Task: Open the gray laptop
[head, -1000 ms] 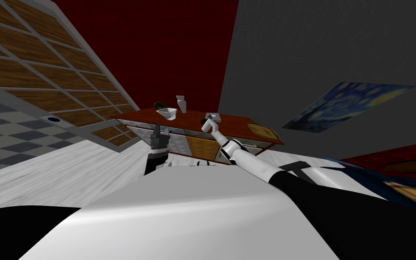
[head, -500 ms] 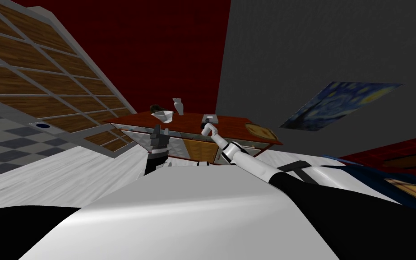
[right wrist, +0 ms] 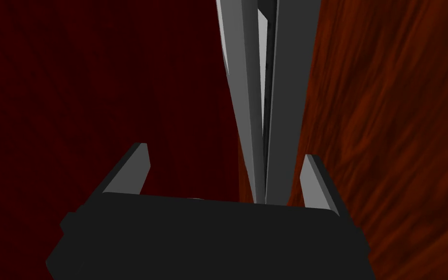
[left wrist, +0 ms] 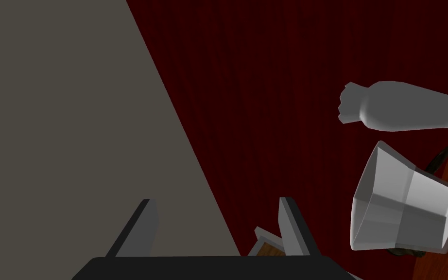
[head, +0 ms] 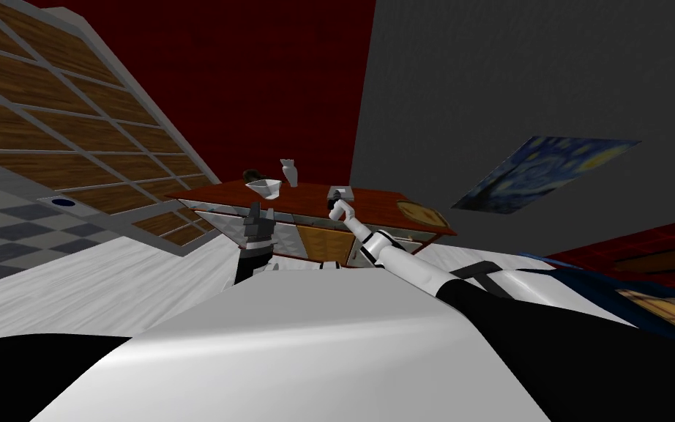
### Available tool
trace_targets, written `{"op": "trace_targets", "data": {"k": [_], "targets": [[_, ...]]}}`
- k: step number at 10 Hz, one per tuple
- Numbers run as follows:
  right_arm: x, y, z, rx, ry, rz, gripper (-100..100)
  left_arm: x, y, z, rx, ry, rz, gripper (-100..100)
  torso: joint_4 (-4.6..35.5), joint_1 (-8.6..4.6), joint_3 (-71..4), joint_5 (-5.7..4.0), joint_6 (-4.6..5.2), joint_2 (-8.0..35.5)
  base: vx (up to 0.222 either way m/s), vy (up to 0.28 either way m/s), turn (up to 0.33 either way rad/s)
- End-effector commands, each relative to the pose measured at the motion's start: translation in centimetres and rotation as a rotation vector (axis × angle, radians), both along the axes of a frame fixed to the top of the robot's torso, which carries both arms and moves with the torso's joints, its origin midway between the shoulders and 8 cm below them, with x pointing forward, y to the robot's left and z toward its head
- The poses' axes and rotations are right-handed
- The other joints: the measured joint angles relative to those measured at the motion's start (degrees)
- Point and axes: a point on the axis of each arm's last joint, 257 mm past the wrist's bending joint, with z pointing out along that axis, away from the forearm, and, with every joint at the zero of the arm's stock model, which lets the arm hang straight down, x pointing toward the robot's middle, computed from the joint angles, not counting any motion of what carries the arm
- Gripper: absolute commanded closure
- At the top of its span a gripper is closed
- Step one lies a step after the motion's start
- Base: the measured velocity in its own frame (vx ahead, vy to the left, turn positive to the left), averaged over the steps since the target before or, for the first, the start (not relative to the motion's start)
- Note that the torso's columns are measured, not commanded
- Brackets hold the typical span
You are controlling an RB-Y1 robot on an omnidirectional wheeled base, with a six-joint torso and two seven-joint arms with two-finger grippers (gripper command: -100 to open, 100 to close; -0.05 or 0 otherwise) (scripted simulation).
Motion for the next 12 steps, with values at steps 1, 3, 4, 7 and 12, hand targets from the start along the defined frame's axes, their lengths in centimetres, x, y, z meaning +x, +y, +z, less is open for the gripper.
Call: {"op": "trace_targets", "data": {"k": [1,3,4,7,12], "targets": [[0.1,0.8,2.2,0.003,-0.002,-0.005,-100,0.0,0.0,0.0,0.0,0.0,0.0,0,0.41,-0.25,0.26,-0.03,0.14,0.42,0.008,-0.041,0.008],[0.1,1.4,3.9,0.004,-0.002,-0.007,-100,0.0,0.0,0.0,0.0,0.0,0.0,0,0.81,-0.37,0.71,-0.04,0.29,1.09,0.007,-0.049,0.007],[0.1,1.6,4.4,0.005,-0.001,-0.007,-100,0.0,0.0,0.0,0.0,0.0,0.0,0,0.96,-0.37,0.82,-0.03,0.33,1.26,0.011,-0.045,0.004],[0.0,1.8,5.1,0.006,-0.001,-0.006,0,0.0,0.0,0.0,0.0,0.0,0.0,0,1.04,-0.24,0.95,0.01,0.34,1.47,0.006,-0.022,0.0],[0.0,1.8,5.1,0.006,-0.001,-0.006,0,0.0,0.0,0.0,0.0,0.0,0.0,0,1.03,-0.31,0.9,-0.01,0.33,1.4,0.0,0.0,0.0]]}}
